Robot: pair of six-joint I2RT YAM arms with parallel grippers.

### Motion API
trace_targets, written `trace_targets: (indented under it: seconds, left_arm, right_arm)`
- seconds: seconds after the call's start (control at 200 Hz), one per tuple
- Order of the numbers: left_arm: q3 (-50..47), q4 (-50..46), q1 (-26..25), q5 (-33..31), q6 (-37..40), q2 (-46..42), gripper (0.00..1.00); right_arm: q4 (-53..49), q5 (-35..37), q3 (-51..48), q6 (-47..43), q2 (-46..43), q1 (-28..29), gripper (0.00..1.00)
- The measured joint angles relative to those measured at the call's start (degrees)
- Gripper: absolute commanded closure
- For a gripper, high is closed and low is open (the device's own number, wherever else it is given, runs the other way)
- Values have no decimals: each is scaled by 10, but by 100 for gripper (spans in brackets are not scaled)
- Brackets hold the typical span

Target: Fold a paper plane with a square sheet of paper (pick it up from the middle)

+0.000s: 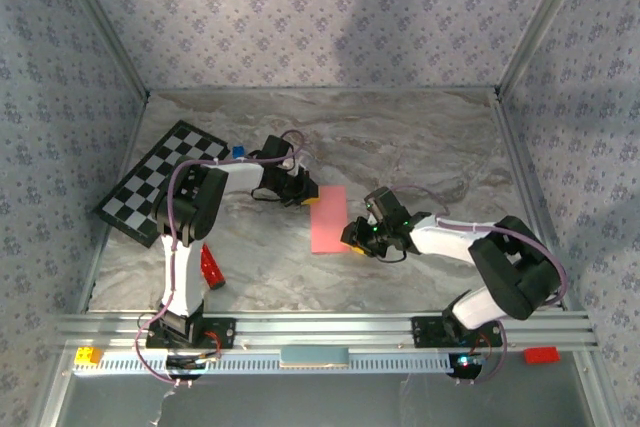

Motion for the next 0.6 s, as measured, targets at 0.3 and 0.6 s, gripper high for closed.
trace_targets:
  seconds: [0.3, 0.6]
  left_arm:
    - [0, 1, 0, 1, -5, 0, 91]
    - [0, 2, 1, 4, -9, 0, 90]
  right_arm:
    - [3, -9, 0, 0, 3, -4, 64]
    - [-16, 11, 2, 0, -9, -2, 64]
